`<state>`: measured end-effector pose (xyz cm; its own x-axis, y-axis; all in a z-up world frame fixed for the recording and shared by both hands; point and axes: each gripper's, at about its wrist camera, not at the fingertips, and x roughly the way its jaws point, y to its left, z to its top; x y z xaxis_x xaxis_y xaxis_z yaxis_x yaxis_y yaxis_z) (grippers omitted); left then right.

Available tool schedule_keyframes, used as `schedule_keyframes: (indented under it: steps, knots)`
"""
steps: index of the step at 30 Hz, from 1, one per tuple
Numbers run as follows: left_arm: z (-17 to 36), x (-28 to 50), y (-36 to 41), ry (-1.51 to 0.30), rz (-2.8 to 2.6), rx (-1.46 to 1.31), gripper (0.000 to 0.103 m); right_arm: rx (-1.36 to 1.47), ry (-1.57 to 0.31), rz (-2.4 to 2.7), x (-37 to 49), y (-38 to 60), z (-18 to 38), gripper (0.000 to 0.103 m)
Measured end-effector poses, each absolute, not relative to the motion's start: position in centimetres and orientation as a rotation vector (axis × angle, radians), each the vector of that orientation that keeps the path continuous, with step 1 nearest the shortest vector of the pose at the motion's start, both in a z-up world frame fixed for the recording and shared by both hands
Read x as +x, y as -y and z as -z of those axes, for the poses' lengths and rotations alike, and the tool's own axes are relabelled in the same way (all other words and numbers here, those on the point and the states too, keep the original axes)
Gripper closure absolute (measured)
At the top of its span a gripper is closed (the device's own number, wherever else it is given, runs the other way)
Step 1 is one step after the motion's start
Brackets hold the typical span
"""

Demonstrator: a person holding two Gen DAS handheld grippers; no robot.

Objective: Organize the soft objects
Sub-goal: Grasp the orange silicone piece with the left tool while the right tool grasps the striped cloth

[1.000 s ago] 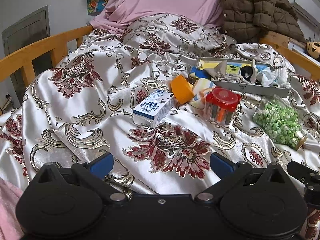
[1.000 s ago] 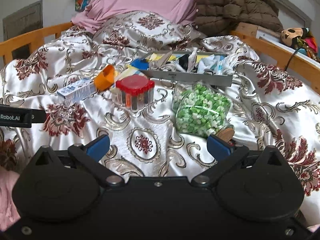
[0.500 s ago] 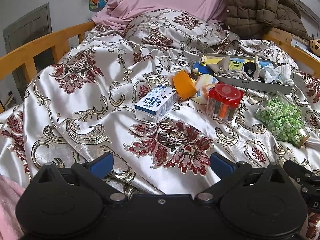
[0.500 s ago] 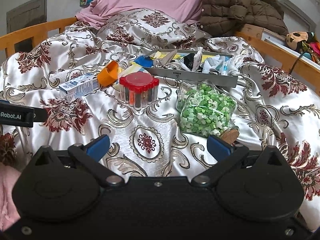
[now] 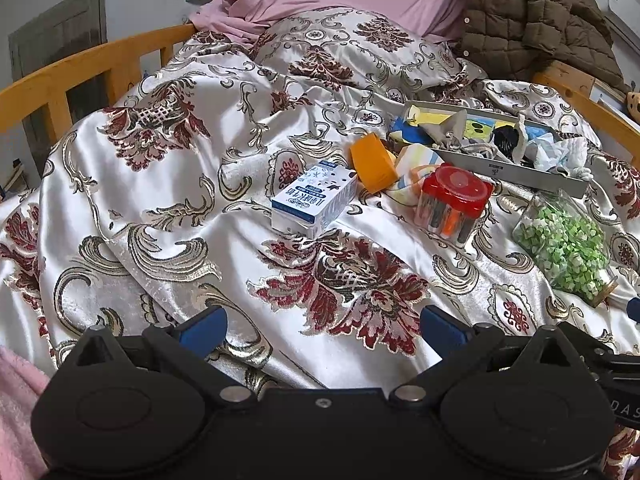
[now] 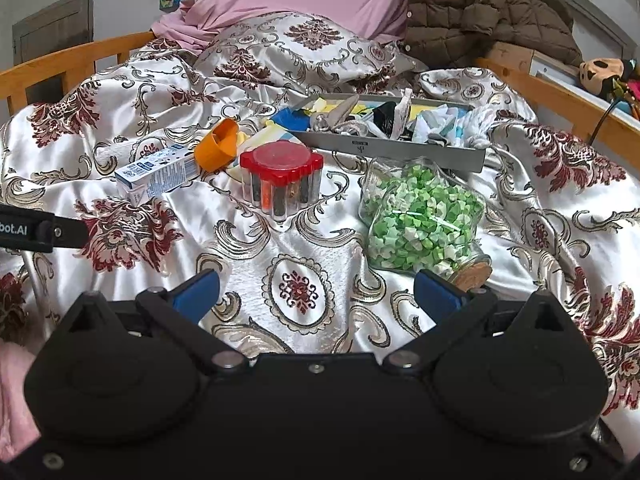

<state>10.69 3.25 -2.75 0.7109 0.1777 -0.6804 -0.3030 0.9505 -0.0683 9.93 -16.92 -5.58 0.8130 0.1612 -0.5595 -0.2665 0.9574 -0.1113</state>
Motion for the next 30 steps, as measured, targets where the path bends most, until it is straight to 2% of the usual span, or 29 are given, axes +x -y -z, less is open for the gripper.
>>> schedule_keyframes:
  steps: [9, 18, 30]
  knots:
    - [1.2, 14.0, -4.7, -0.67, -0.287, -0.109, 0.001, -0.207, -0.539, -0.251, 13.2, 15.6, 4.3, 0.001]
    - [0.9, 20.7, -6.6, -0.645, -0.223, -0.13, 0.001, -0.233, -0.51, -0.263, 18.0, 14.0, 3.9, 0.001]
    - [2.6, 29.4, -9.5, -0.507, 0.14, -0.058, 0.001, -0.24, -0.546, -0.376, 27.7, 11.6, 3.1, 0.001]
